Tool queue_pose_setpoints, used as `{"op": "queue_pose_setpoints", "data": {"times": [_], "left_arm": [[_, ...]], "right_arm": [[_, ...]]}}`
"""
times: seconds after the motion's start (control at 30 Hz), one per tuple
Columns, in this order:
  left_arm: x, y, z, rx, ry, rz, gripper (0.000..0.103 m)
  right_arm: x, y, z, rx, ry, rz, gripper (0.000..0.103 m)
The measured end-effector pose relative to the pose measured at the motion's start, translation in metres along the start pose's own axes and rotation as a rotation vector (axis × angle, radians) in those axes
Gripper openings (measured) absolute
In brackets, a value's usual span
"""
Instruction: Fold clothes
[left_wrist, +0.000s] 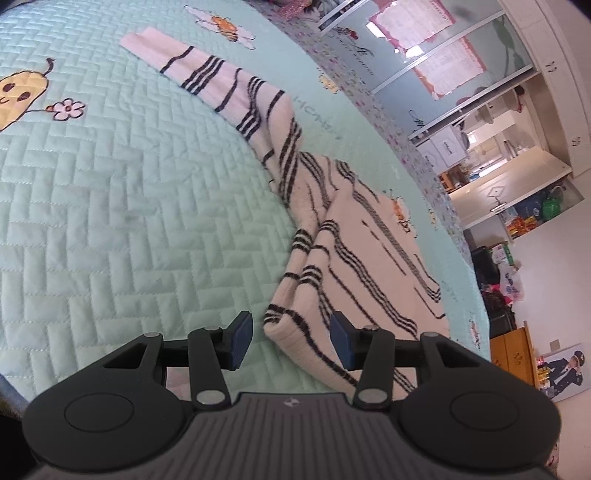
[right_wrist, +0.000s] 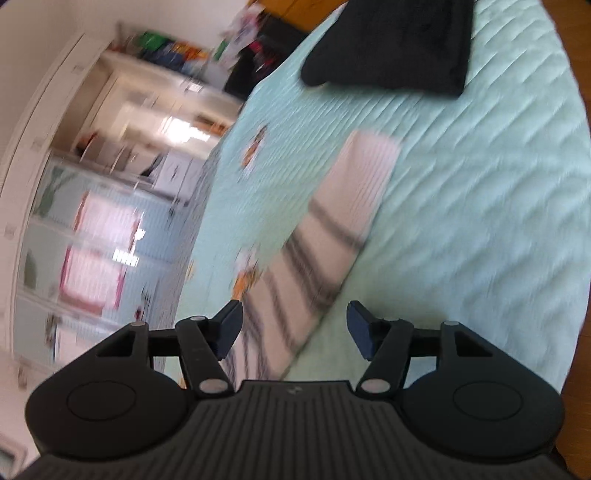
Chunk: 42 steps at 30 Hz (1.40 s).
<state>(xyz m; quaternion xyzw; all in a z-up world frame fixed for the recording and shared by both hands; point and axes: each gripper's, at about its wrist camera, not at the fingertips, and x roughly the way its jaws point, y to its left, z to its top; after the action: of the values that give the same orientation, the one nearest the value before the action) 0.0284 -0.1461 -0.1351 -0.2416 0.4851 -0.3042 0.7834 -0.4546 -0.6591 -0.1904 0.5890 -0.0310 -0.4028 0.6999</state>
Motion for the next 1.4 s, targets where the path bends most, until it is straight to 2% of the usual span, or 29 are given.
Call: {"op": "queue_pose_setpoints", "data": {"times": [0.07, 0.17, 0.3, 0.4, 0.53, 0.7, 0.83, 0.97, 1.13, 1.23, 1.3, 1.37, 1.4], "left_arm": [[-0.003, -0.002, 0.001, 0.01, -0.007, -0.009, 0.048], [-0.006, -0.002, 0.003, 0.018, -0.02, -0.011, 0.048], [-0.004, -0.009, 0.01, 0.051, -0.019, -0.033, 0.048], [0.008, -0.03, 0.026, 0.115, -0.002, -0.082, 0.05], [0.04, -0.067, 0.058, 0.215, -0.003, -0.121, 0.053], [0.117, -0.099, 0.092, 0.343, 0.081, -0.074, 0.053], [0.171, -0.106, 0.102, 0.422, 0.15, -0.003, 0.053], [0.192, -0.104, 0.099, 0.49, 0.15, 0.082, 0.053], [0.203, -0.096, 0.092, 0.56, 0.154, 0.123, 0.053], [0.203, -0.092, 0.092, 0.532, 0.15, 0.103, 0.053], [0.206, -0.092, 0.092, 0.524, 0.154, 0.102, 0.053], [0.208, -0.092, 0.093, 0.505, 0.158, 0.081, 0.052], [0.209, -0.092, 0.093, 0.496, 0.16, 0.07, 0.05]], "right_arm": [[0.0, 0.008, -0.012, -0.017, 0.033, 0.025, 0.064], [0.01, 0.03, -0.031, -0.07, 0.127, 0.075, 0.064], [0.029, 0.073, -0.06, -0.226, 0.247, 0.144, 0.064], [0.052, 0.105, -0.076, -0.339, 0.327, 0.169, 0.065], [0.08, 0.124, -0.085, -0.433, 0.365, 0.144, 0.065], [0.115, 0.149, -0.097, -0.55, 0.411, 0.113, 0.066], [0.144, 0.169, -0.106, -0.644, 0.447, 0.088, 0.066], [0.161, 0.175, -0.111, -0.704, 0.464, 0.068, 0.066], [0.169, 0.168, -0.118, -0.721, 0.472, 0.064, 0.066], [0.166, 0.169, -0.122, -0.747, 0.464, 0.078, 0.066], [0.165, 0.17, -0.125, -0.763, 0.465, 0.087, 0.06], [0.166, 0.172, -0.129, -0.79, 0.476, 0.08, 0.041], [0.166, 0.172, -0.13, -0.803, 0.473, 0.071, 0.037]]}}
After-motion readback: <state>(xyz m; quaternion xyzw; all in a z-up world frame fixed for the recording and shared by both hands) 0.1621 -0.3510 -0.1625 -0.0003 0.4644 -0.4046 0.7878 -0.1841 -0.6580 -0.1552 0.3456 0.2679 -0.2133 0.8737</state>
